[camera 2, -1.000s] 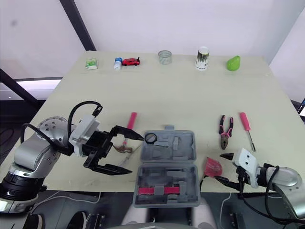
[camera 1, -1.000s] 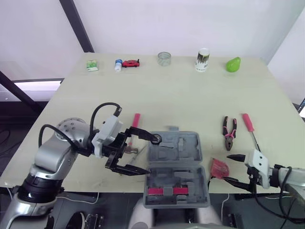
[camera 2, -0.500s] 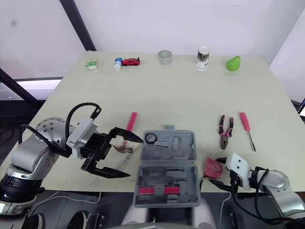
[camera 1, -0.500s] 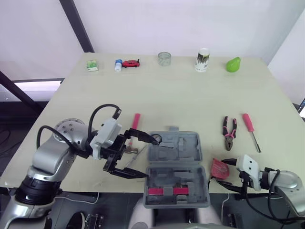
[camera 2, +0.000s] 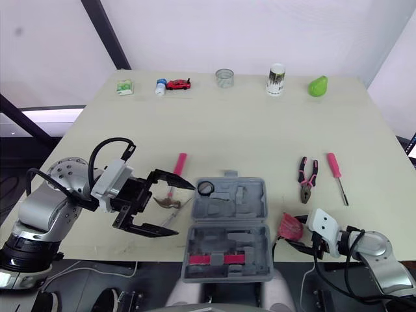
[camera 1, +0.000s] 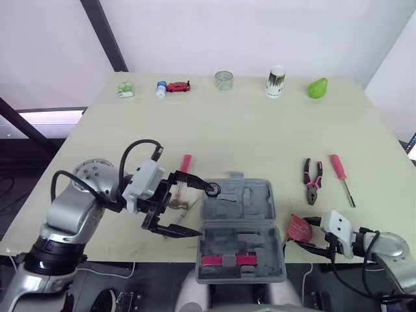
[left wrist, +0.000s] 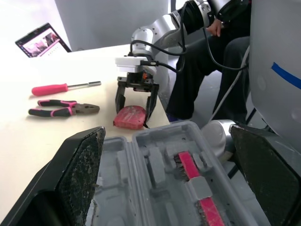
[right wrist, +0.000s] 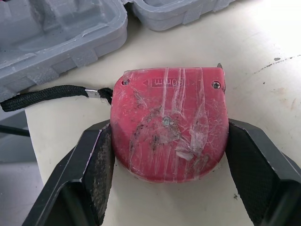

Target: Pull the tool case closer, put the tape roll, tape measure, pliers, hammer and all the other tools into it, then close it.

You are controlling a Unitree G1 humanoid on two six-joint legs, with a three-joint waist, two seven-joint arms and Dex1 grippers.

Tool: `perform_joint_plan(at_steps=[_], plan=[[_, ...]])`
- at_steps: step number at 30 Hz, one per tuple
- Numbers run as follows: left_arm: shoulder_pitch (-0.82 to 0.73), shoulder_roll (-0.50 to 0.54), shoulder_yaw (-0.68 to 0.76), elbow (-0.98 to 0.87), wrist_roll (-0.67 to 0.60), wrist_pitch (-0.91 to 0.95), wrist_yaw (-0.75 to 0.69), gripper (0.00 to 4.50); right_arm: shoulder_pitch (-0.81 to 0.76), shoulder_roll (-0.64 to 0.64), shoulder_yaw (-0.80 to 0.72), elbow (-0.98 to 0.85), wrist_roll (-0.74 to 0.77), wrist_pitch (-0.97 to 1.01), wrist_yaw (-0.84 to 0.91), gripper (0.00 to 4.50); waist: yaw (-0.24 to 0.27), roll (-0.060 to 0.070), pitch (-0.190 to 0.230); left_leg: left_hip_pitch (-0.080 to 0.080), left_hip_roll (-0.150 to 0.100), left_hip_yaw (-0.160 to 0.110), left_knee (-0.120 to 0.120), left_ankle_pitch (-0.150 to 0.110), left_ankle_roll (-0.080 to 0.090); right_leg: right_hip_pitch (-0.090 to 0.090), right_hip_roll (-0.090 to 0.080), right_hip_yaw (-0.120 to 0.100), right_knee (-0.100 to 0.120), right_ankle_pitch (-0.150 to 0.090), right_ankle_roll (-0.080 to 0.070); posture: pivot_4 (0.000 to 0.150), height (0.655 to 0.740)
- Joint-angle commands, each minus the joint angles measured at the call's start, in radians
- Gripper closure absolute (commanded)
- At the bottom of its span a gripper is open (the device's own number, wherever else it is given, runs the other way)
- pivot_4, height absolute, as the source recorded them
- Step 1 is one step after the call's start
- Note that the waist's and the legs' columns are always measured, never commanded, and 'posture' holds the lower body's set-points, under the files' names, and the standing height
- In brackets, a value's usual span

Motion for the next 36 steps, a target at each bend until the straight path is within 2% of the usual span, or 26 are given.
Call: perform_joint_plan(at_steps=[1,3,9,14,17,26,36], plan=[[0.008,-0.005,0.017,0.014,-0.001,-0.044,-0.031,0.00,0.008,-0.046,-0.025,-0.061,-0.021,0.012,0.001,1.62,0.000,0.000,0.000,0.000,0.000,0.000,0.000,0.000,0.000,0.000,0.000,0.000,0.000,0.000,0.000,0.150,0.7400],[0.023,-0.004,0.026,0.023,-0.002,-0.055,-0.025,0.00,0.000,-0.075,-0.026,-0.105,-0.034,0.049,0.000,1.62,0.000,0.000,0.000,0.000,0.000,0.001,0.000,0.000,0.000,0.000,0.000,0.001,0.000,0.000,0.000,0.150,0.7400],[0.074,-0.010,0.065,0.045,-0.006,-0.056,0.037,0.00,-0.127,-0.172,0.004,-0.276,-0.045,0.335,0.031,1.62,-0.008,0.000,0.000,0.002,0.000,0.002,0.000,0.000,0.000,0.000,0.000,0.002,0.001,0.000,0.000,0.150,0.7400],[0.116,-0.023,0.126,0.065,-0.006,-0.075,0.086,0.00,-0.302,-0.198,0.065,-0.328,-0.048,0.455,0.103,1.62,-0.005,0.001,0.001,0.001,0.001,0.002,0.000,0.000,0.000,-0.001,0.001,0.002,0.000,0.000,0.000,0.150,0.7400],[0.141,-0.020,0.173,0.096,-0.004,-0.096,0.097,0.00,-0.478,-0.181,0.167,-0.335,-0.079,0.534,0.167,1.62,-0.002,0.001,0.001,0.000,0.001,0.002,0.000,0.000,0.000,-0.001,0.000,0.002,0.000,0.000,0.000,0.150,0.7400],[0.198,-0.021,0.231,0.149,0.030,-0.136,0.135,0.00,-0.815,-0.046,0.415,-0.231,-0.196,0.651,0.236,1.62,-0.002,0.001,0.001,-0.001,0.001,0.003,0.000,0.000,0.000,-0.003,0.000,0.002,0.000,0.000,0.000,0.150,0.7400],[0.212,-0.029,0.235,0.150,0.035,-0.152,0.144,0.00,-0.983,0.069,0.655,-0.021,-0.441,0.648,0.240,1.62,-0.002,0.002,0.001,-0.001,0.001,0.004,0.000,0.000,0.000,-0.004,0.000,0.002,0.001,0.000,0.000,0.150,0.7400]])
